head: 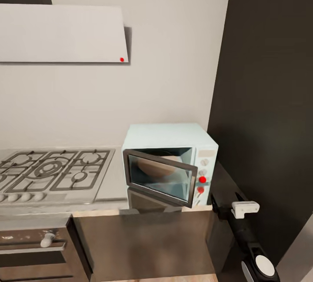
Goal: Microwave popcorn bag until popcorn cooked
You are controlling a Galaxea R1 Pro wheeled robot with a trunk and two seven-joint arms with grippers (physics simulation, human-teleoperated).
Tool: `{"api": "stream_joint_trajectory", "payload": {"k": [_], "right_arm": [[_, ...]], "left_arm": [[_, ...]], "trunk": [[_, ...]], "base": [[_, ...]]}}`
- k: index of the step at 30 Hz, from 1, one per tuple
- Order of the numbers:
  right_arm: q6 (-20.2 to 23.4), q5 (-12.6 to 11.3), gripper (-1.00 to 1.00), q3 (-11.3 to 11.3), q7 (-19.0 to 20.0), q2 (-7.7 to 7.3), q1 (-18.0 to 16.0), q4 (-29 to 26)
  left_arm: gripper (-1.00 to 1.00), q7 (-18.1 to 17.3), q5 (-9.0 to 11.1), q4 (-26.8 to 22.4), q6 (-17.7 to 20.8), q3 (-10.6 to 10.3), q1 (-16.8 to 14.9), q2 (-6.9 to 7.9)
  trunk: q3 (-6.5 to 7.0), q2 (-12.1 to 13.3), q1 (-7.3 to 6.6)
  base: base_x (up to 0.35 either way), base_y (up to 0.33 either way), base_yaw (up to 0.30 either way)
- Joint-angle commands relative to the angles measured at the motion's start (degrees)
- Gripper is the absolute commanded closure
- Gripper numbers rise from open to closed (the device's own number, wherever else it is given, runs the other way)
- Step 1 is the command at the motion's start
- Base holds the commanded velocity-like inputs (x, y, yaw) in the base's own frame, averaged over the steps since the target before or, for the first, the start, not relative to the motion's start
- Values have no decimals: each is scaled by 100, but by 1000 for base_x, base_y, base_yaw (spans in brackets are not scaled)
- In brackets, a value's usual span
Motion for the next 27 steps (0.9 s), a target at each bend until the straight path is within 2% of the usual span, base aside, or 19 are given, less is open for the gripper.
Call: {"api": "stream_joint_trajectory", "payload": {"k": [1,3,5,8,15,23,27], "right_arm": [[-15,-4,-100,3,-12,-2,-3,1],[-16,-4,-100,35,4,-2,-3,1],[-10,4,-100,193,92,-5,-3,1],[0,16,-100,301,242,-10,-3,1],[13,23,-100,308,258,-11,-3,1],[10,23,-100,300,253,-11,-3,1],[18,23,-100,300,247,-11,-3,1]], "left_arm": [[-100,1,2,-16,37,20,1,-2],[-100,1,2,-15,37,21,1,-2],[-100,1,2,-15,37,16,1,-2],[-100,1,2,-18,37,18,1,-2],[-100,1,2,-16,37,14,1,-2],[-100,1,2,-16,37,17,0,-2],[-100,1,2,-16,37,15,-2,-2]], "trunk": [[-7,-5,3],[-7,-5,3],[-7,-5,3],[-7,-5,3],[-7,-5,3],[-7,-5,3],[-7,-5,3]], "base": [[253,-1,0],[174,0,0],[59,0,0],[16,0,0],[7,0,28],[237,-131,4],[85,-80,0]]}}
